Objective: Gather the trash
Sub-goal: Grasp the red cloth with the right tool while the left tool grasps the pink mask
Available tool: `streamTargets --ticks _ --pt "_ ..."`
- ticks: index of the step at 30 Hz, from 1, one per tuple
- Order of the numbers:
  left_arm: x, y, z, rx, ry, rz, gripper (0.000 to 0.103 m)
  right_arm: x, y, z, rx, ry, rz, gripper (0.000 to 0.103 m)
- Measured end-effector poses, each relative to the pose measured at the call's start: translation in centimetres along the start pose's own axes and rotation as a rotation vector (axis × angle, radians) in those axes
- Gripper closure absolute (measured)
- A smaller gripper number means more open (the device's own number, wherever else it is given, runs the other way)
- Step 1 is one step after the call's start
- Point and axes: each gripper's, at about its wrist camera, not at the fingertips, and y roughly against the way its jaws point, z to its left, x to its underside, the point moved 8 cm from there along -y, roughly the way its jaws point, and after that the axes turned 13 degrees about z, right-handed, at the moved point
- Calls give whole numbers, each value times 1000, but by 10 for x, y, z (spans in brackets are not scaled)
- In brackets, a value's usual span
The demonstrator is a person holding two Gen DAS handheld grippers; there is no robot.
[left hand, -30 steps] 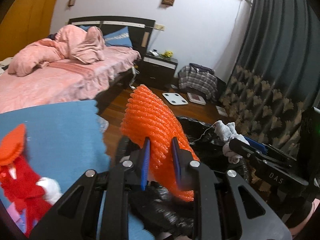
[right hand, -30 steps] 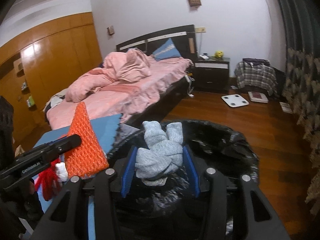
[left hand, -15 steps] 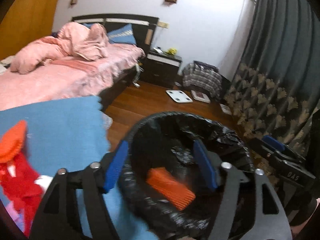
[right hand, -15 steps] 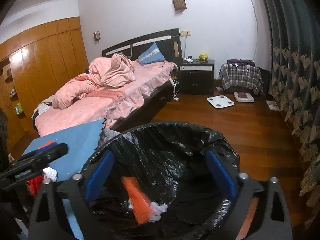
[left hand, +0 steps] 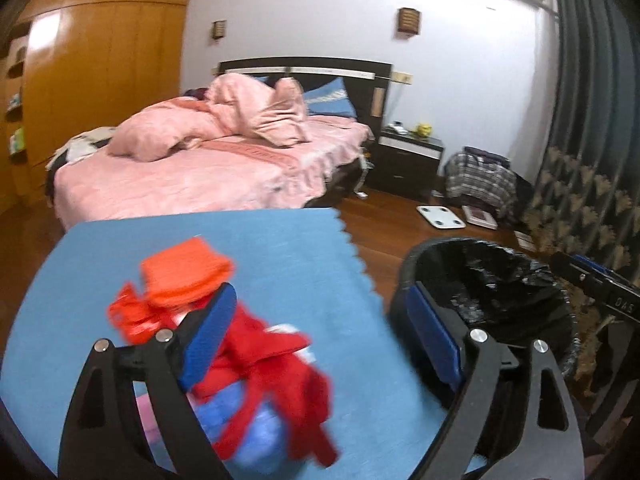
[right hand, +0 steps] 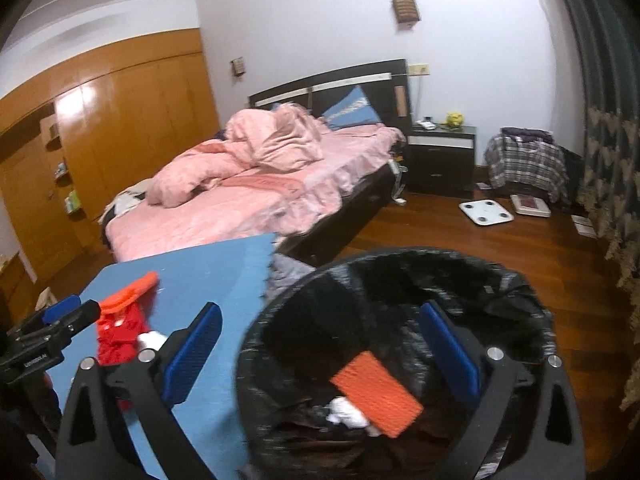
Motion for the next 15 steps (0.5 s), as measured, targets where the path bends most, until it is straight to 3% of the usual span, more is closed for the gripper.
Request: streamTargets --ticks 15 --pt "52 19 99 -179 92 52 18 36 -47 133 -178 152 104 7"
